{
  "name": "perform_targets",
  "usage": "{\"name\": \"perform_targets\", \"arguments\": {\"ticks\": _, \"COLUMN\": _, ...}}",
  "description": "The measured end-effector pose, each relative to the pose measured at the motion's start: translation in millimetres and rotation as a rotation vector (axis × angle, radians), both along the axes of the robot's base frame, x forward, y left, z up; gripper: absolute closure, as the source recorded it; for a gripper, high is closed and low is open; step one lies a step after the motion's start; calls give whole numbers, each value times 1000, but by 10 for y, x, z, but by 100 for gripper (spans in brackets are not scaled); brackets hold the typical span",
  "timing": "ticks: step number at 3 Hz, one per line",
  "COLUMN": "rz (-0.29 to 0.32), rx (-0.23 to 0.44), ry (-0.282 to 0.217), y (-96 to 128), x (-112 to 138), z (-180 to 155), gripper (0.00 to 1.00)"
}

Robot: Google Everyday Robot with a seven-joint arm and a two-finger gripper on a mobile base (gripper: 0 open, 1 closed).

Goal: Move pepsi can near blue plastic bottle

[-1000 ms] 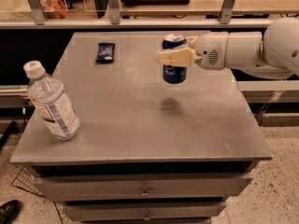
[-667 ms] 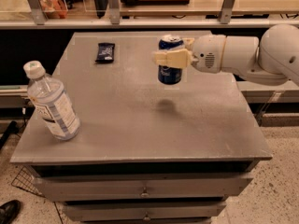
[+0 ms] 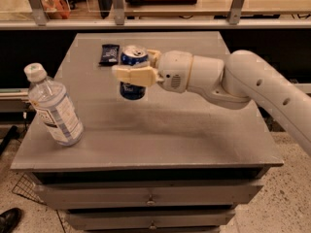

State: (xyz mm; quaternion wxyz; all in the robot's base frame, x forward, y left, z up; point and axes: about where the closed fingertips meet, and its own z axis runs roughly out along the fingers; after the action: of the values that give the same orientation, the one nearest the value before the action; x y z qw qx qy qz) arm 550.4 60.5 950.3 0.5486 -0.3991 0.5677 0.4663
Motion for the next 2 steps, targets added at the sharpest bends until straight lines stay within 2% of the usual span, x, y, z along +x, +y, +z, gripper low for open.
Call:
{"name": "perform_targets", "arguments": {"ticks": 1, "rz": 99, "rx": 14, "ry": -47, "y": 358, "x": -234, "z": 0, "gripper": 100}}
{"name": "perform_targets", "arguments": {"ticks": 2, "rz": 215, "rx": -6, "ry": -78, "y": 584, "x": -458, "z": -23, "gripper": 100}}
